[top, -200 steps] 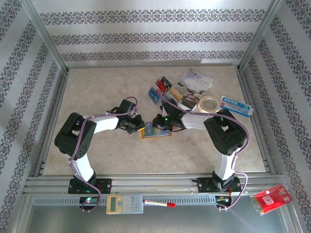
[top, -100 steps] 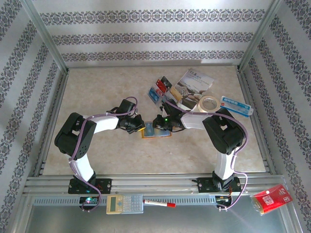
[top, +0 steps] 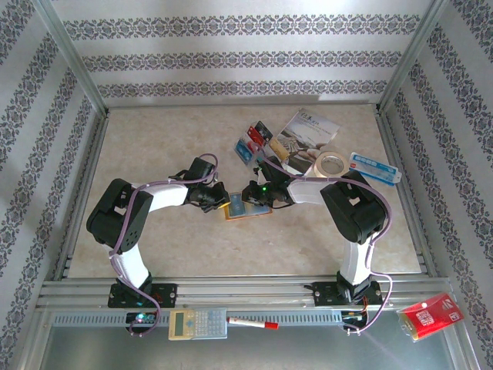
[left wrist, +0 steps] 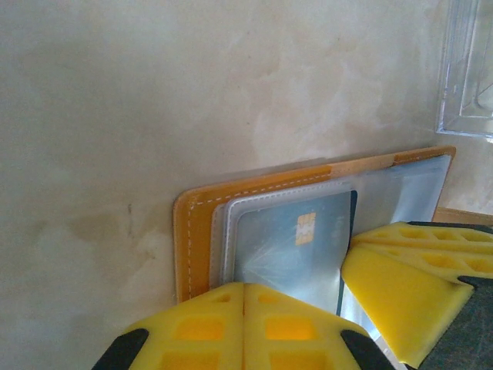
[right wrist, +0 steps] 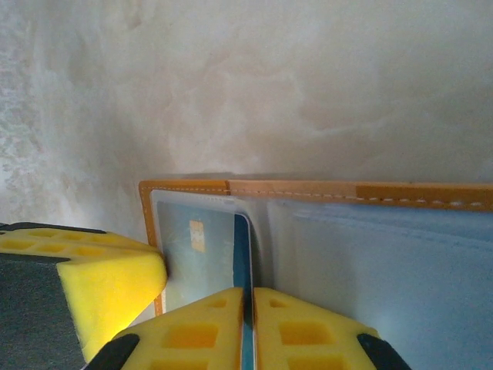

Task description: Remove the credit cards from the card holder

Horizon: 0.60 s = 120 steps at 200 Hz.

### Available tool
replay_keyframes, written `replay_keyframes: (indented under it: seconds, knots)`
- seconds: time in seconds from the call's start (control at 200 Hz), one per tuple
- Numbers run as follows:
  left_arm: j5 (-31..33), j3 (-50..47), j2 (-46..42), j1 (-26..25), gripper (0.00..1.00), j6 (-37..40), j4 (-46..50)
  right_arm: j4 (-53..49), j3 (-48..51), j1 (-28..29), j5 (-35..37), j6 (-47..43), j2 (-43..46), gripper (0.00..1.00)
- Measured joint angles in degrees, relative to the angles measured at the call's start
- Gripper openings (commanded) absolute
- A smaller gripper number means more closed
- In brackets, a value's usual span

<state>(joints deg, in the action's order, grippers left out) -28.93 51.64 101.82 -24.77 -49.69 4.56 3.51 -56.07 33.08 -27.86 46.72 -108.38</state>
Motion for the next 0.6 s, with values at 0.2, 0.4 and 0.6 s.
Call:
replay_keyframes:
  seconds: [0.2, 0.4, 0.6]
  knots:
    - [-0.2, 0.0, 0.2, 0.0, 0.08, 0.1, -0.3, 0.7, 0.1, -0.3, -0.7, 0.2, -0.4, 0.12]
    - [-0.3, 0.0, 0.2, 0.0, 0.08, 0.4, -0.3, 2.2, 0.8, -0.6, -1.1, 1.0, -0.4, 0.06]
    - [-0.2, 0.1, 0.1, 0.0, 0.19, 1.2, -0.3, 3.7, 1.9, -0.7, -1.1, 1.1, 0.2, 0.04]
